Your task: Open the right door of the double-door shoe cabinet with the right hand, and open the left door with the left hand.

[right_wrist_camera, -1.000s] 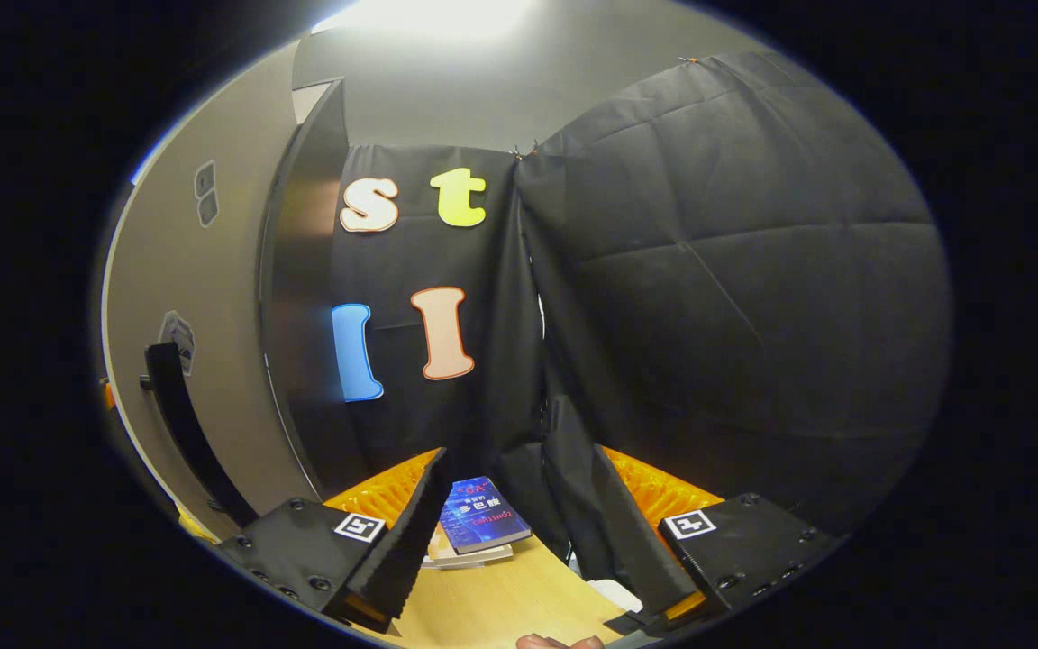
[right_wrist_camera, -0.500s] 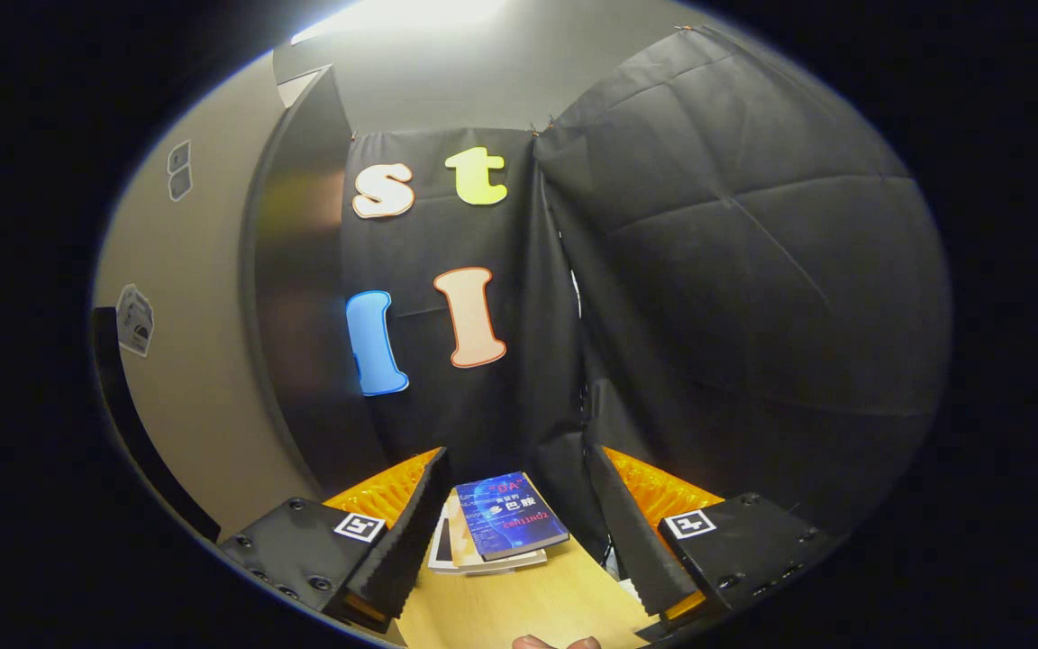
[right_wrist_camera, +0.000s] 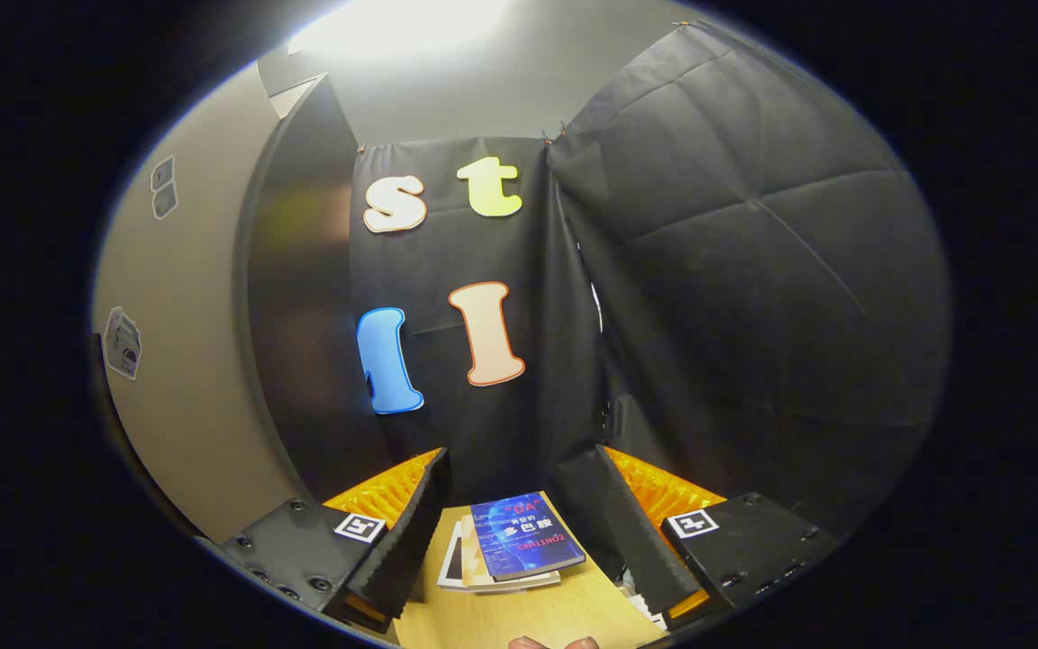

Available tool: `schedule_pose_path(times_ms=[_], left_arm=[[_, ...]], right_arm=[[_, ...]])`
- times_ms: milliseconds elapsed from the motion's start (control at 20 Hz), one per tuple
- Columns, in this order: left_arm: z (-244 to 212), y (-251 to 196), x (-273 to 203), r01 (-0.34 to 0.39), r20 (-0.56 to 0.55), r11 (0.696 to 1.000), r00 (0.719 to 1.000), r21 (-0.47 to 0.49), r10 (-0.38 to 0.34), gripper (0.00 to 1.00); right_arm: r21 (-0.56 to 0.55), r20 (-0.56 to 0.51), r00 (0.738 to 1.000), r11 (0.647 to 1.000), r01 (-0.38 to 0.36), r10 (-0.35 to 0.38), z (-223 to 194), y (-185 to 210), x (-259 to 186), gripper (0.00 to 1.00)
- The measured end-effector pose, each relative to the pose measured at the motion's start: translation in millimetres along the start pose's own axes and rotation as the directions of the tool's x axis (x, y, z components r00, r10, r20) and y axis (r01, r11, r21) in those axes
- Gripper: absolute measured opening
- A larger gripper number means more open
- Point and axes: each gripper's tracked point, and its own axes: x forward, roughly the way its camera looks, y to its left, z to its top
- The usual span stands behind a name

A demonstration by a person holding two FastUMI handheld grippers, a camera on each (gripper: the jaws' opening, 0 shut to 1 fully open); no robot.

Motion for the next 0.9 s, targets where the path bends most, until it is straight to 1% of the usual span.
schedule_pose_path(times_ms=[50, 100, 200, 250, 300, 400, 450, 600, 700, 750, 800, 850, 900], left_arm=[[-1.8, -0.3, -2.0, 0.000, -0.005, 1.000, 1.000, -0.003, 0.000, 0.26], [-0.7, -0.8, -2.0, -0.001, -0.005, 1.000, 1.000, -0.014, 0.001, 0.24], [-2.4, -2.0, -0.4, -0.004, -0.001, 0.999, 1.000, -0.033, 0.004, 0.16], [-1.6, -1.9, -1.9, -0.006, -0.003, 1.000, 1.000, -0.029, 0.006, 0.08], [-0.7, -1.0, -4.0, -0.012, 0.002, 0.999, 1.000, -0.030, 0.012, 0.08], [-0.2, -0.9, -2.0, -0.019, 0.007, 0.999, 1.000, -0.047, 0.019, 0.04], [-1.8, -1.6, -3.0, -0.022, 0.006, 0.998, 1.000, -0.058, 0.022, 0.04], [-1.1, -0.8, -4.6, -0.029, 0.014, 0.998, 0.999, -0.051, 0.029, 0.04], [-1.6, -0.4, -5.8, -0.029, 0.014, 0.998, 0.999, -0.058, 0.030, 0.04], [-1.6, -0.1, -6.9, -0.030, 0.012, 0.998, 0.999, -0.063, 0.031, 0.04], [-2.4, 0.6, -8.0, -0.030, 0.008, 0.997, 0.999, -0.066, 0.031, 0.04], [-2.2, 1.1, -9.4, -0.028, 0.006, 0.997, 1.000, -0.072, 0.029, 0.02], [-2.9, 1.9, -11.1, -0.022, 0.006, 0.997, 1.000, -0.079, 0.022, 0.04]], right_arm=[[0.004, 0.000, 1.000, 1.000, -0.014, 0.014, -1.2, 3.2, 5.5, 0.98], [0.008, -0.006, 1.000, 0.999, -0.031, 0.031, -2.8, 6.9, 10.4, 0.98], [0.009, -0.009, 0.998, 0.998, -0.056, 0.056, -4.1, 12.9, 18.2, 0.98], [0.006, 0.013, 0.997, 0.997, -0.072, 0.072, 1.8, 16.3, 20.5, 0.98], [0.005, 0.039, 0.995, 0.996, -0.094, 0.094, 8.3, 21.7, 21.6, 0.98], [0.001, 0.065, 0.989, 0.991, -0.134, 0.134, 14.2, 31.3, 22.4, 0.98], [-0.003, 0.067, 0.989, 0.991, -0.135, 0.135, 14.1, 28.3, 25.0, 0.98], [-0.003, 0.043, 0.990, 0.991, -0.132, 0.132, 11.9, 23.3, 26.2, 0.98], [0.001, 0.031, 0.992, 0.993, -0.119, 0.119, 10.8, 18.9, 23.4, 0.98], [0.002, 0.029, 0.993, 0.994, -0.113, 0.113, 11.5, 18.2, 19.7, 0.92], [0.002, 0.026, 0.994, 0.994, -0.109, 0.109, 12.1, 18.8, 15.2, 0.98], [0.001, 0.023, 0.994, 0.995, -0.104, 0.104, 11.1, 19.7, 9.6, 0.98], [-0.003, 0.019, 0.996, 0.996, -0.093, 0.093, 11.5, 20.5, 3.5, 0.98]])
